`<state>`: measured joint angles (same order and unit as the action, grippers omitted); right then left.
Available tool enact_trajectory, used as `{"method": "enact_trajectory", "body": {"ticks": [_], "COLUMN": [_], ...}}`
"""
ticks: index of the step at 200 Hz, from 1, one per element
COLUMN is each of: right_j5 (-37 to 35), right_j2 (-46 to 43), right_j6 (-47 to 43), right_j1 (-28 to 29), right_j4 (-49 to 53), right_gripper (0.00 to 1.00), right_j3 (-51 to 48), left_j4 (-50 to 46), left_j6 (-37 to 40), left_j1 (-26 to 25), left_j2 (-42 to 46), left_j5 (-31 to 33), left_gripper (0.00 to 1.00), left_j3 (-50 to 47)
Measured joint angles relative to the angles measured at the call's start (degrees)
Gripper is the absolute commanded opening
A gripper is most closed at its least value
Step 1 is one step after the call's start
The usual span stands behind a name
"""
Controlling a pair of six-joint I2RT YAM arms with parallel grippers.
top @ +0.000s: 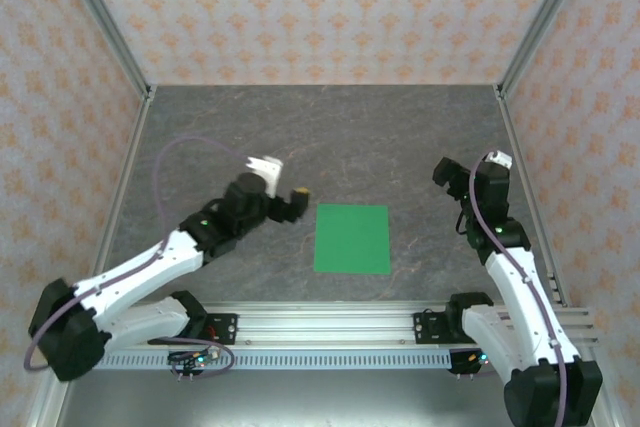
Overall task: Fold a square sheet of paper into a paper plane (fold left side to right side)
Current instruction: Move the square sheet of paper to the center of the table.
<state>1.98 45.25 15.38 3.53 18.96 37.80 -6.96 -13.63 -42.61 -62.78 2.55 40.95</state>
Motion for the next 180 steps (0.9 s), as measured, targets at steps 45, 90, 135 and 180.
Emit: {"method": "enact_trajectory", "body": {"ticks": [45,90,135,180], "right_j5": [2.32,2.32,2.19,2.14], "right_j2": [-3.1,-4.98,-4.92,-3.69], "right_j6": [3.15,4.46,4.61,4.61], "right_j1": [2.95,4.04,4.31,4.61], "right_j4": [11.32,15.82,16.41,16.41], "right_gripper": [1.0,1.0,1.0,1.0], "right_j3": [1.97,2.32,2.34,2.34], "left_j4": [-9.38,-16.5,-22.43,-25.75], "left_j6": [-3.1,-4.52,-4.52,-4.39], "left_j1": [-13.94,-14.43,-14.45,-14.38], "left_j2": [-23.58,-40.89,-50.36,-55.84], "left_j5": [0.61,-1.95,-5.75,-8.0], "left_gripper": [0.99,0.99,0.99,0.99], "left_j3": [15.91,28.68,37.22,42.75]}}
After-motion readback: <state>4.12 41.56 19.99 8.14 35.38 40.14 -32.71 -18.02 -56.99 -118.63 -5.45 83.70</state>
